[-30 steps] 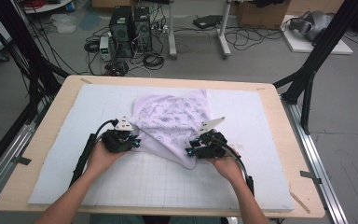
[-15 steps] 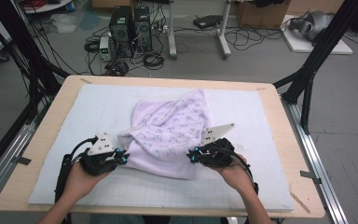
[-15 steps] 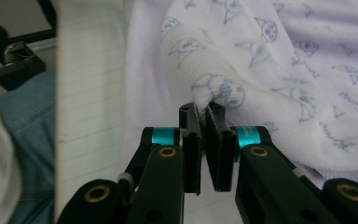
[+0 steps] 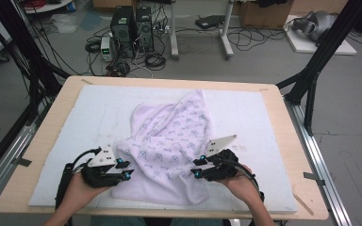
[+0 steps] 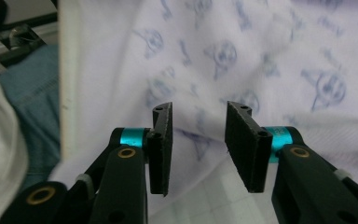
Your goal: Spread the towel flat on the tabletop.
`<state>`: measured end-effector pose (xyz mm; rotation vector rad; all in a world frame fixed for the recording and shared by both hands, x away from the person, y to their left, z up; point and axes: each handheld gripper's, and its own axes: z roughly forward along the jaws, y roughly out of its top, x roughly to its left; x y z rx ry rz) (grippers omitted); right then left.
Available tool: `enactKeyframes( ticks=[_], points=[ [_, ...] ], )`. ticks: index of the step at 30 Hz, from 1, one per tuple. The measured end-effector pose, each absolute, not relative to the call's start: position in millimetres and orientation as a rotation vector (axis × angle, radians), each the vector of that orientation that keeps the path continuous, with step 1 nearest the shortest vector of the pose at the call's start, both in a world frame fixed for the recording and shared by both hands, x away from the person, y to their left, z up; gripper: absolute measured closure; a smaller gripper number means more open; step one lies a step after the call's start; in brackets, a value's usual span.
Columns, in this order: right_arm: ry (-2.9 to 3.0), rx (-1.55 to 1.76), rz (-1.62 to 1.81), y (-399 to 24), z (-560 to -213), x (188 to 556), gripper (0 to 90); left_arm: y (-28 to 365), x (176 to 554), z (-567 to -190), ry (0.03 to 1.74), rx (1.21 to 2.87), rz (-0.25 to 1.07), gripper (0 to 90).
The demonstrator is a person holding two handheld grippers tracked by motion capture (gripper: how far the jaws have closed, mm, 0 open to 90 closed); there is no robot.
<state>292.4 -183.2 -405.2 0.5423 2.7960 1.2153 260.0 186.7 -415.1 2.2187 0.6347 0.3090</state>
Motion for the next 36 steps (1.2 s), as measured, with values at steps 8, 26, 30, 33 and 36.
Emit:
enactKeyframes(
  ticks=[8,26,30,33,36],
  points=[
    [2.813,0.544,1.114,-177.5,-436.5,292.0,71.0,175.5,267.0,-435.5,0.628,2.281,0.342,79.1],
    [2.723,0.546,1.279,-212.6,-409.4,254.9,76.5,196.5,238.2,-416.3,0.643,2.221,0.328,67.2],
    [2.779,0.52,1.207,-207.6,-420.4,254.1,72.5,197.9,244.9,-425.1,0.666,2.235,0.315,66.1],
    [2.817,0.498,1.119,-197.9,-434.3,257.2,73.3,193.3,246.9,-436.4,0.645,2.272,0.31,75.8],
    [2.837,0.515,1.181,-197.1,-440.8,260.4,87.8,193.7,246.0,-437.6,0.65,2.264,0.306,85.0]
  ],
)
